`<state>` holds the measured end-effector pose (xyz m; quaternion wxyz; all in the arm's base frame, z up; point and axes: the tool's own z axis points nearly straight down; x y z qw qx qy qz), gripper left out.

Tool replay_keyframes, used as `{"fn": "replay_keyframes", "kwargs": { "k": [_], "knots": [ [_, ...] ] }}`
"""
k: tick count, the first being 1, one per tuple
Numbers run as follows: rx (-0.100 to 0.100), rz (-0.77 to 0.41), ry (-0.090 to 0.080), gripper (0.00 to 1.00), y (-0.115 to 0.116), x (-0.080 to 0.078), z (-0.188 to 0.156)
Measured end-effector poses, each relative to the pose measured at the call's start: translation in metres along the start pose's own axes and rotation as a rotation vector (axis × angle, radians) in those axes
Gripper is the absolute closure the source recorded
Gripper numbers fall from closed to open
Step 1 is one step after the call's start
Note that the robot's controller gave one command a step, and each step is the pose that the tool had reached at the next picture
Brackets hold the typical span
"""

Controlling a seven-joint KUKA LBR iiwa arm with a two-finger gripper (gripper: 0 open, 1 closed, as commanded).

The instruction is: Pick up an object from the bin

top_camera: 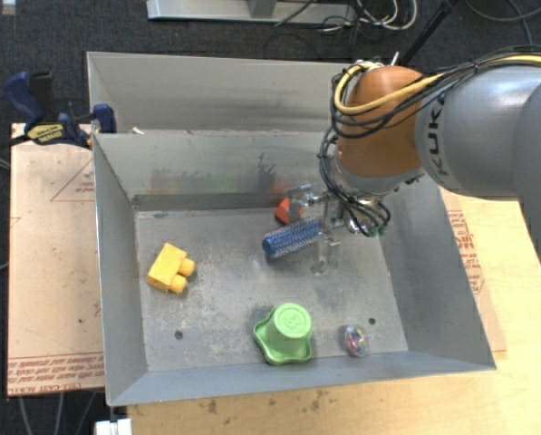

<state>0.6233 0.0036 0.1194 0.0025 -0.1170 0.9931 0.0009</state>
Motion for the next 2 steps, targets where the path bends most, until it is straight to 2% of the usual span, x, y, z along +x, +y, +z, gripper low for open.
{"fn": "replay_keyframes", "kwargs": {
  "k": [1, 2],
  "knots": [
    [0.001, 0.006, 0.000, 0.00, -0.009, 0.004, -0.013],
    [-0.001, 0.105, 0.005, 0.00, 0.004, 0.009, 0.052]
  ]
}}
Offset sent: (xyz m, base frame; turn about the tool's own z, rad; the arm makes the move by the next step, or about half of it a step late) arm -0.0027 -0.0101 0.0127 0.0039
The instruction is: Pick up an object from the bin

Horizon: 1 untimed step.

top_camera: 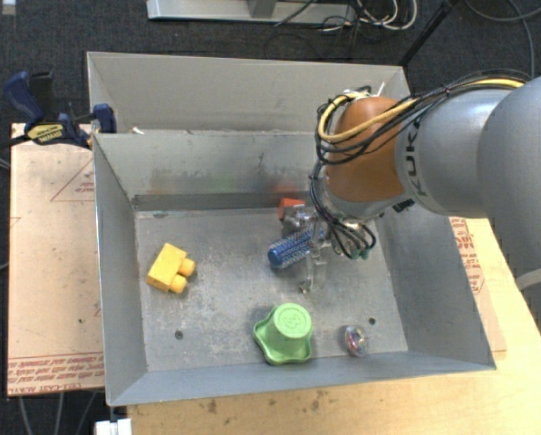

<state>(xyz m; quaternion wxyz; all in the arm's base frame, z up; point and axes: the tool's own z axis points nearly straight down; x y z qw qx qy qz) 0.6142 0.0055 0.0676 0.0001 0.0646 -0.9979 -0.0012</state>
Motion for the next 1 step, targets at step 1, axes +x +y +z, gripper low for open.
{"fn": "replay_keyframes", "kwargs": {
  "k": [1],
  "knots": [
    [-0.001, -0.001, -0.002, 0.00, 0.0003, -0.0009, -0.0006]
  ]
}}
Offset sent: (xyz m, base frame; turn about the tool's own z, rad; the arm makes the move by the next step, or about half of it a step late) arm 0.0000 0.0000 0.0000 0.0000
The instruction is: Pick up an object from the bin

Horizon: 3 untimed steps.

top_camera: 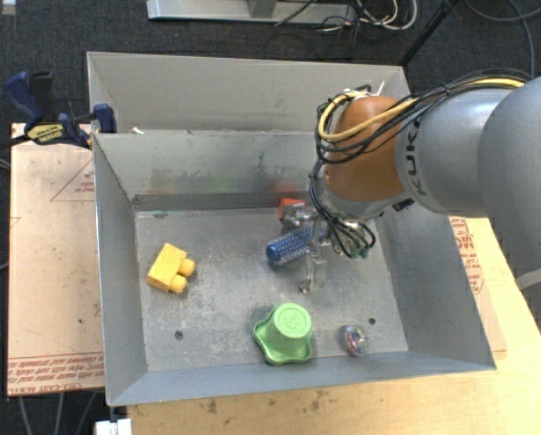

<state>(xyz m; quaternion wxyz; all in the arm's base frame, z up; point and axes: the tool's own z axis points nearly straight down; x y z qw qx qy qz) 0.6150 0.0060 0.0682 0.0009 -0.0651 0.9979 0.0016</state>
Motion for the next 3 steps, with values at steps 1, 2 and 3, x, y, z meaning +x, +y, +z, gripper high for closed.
{"fn": "replay_keyframes", "kwargs": {
  "k": [1, 2, 3],
  "knots": [
    [-0.001, -0.002, -0.002, 1.00, 0.001, 0.000, 0.000],
    [0.001, -0.004, -0.001, 1.00, 0.003, -0.001, -0.011],
    [0.003, -0.005, -0.005, 1.00, 0.003, -0.003, -0.071]
  ]
}}
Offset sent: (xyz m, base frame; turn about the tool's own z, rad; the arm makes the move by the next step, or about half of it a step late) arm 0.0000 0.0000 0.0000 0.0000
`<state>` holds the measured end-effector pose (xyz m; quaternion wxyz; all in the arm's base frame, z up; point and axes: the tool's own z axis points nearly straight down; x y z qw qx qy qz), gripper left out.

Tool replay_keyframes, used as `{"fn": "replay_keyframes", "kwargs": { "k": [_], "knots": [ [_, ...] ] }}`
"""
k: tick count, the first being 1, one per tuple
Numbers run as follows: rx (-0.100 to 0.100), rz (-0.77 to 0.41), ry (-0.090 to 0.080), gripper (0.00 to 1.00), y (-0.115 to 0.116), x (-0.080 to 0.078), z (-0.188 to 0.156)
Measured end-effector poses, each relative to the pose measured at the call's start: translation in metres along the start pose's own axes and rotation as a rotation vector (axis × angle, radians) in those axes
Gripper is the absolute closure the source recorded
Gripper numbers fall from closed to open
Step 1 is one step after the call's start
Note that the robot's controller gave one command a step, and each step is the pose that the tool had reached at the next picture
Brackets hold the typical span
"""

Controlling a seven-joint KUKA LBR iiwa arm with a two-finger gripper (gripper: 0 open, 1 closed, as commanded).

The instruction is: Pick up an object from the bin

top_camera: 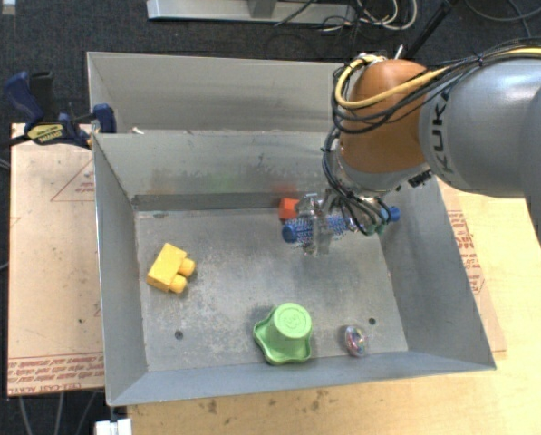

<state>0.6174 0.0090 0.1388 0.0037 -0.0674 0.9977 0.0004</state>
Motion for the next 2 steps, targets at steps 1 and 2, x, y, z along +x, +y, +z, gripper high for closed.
{"fn": "replay_keyframes", "kwargs": {
  "k": [1, 2],
  "knots": [
    [-0.001, 0.000, 0.006, 1.00, 0.000, 0.000, -0.001],
    [0.000, -0.001, 0.003, 1.00, 0.001, -0.001, -0.028]
  ]
}}
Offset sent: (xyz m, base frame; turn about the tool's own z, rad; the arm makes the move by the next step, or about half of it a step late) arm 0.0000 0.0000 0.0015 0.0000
